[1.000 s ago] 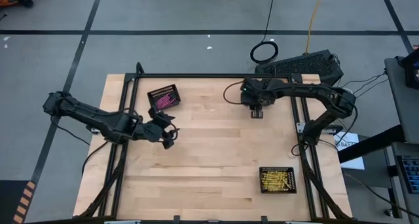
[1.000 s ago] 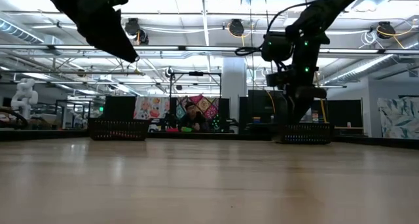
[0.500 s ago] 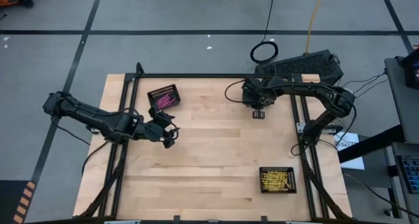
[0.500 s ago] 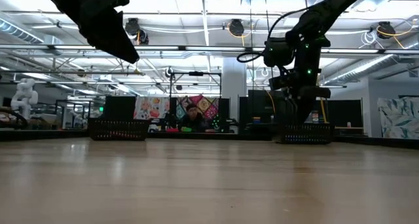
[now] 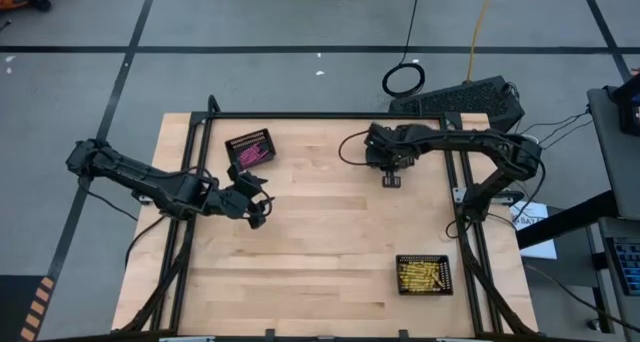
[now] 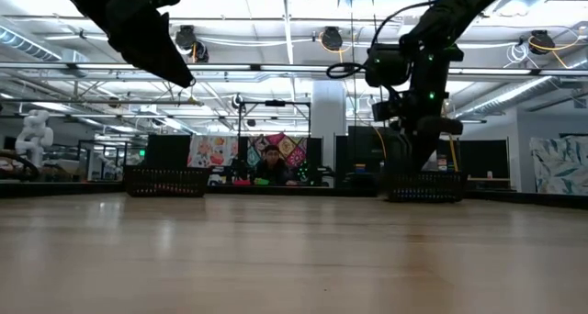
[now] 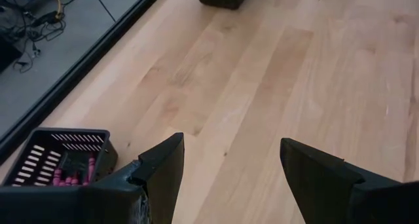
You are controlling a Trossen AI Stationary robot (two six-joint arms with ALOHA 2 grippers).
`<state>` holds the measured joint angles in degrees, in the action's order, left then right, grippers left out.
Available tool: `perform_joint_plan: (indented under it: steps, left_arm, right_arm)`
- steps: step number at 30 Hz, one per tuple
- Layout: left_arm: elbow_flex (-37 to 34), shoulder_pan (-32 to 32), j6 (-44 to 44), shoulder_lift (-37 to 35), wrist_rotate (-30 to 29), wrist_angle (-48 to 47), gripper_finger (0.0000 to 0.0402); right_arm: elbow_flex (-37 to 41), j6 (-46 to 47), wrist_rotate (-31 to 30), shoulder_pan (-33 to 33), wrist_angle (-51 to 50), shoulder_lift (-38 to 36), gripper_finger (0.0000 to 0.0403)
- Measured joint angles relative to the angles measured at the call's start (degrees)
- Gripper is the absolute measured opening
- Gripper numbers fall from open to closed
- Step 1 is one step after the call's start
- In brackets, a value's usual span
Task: Sort crayons
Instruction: Adjust the black bins
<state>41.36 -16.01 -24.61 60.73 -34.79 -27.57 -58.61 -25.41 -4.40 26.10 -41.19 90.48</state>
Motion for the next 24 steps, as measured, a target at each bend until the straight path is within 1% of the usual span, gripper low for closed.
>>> perform_joint_plan:
  steps: [10,12,15,19,22,24]
  left_arm:
    - [0.0,0.0,1.1,0.0,-0.1,0.0,0.0256]
    - [0.0,0.0,1.1,0.0,-0.1,0.0,0.0256]
    - [0.0,0.0,1.1,0.0,-0.4,0.0,0.0256]
    - [0.0,0.4,1.1,0.0,-0.9,0.0,0.0256]
    - [0.0,1.1,1.1,0.0,-1.3,0.1,0.0256]
    - [0.0,2.1,1.1,0.0,-1.6,0.1,0.0256]
  right_arm:
    - [0.0,-0.6,0.0,-0.7,1.0,0.0,0.0005]
    - [0.0,0.4,0.0,-1.3,1.3,0.0,0.002]
    - [0.0,2.2,-0.3,-2.1,2.6,-0.2,0.0055]
    - [0.0,4.2,-1.8,-3.5,4.4,-2.4,0.0097]
    - [0.0,7.1,-3.1,-5.3,6.6,-5.2,0.0111]
    - [0.0,9.2,-2.1,-7.4,9.9,-7.1,0.0112]
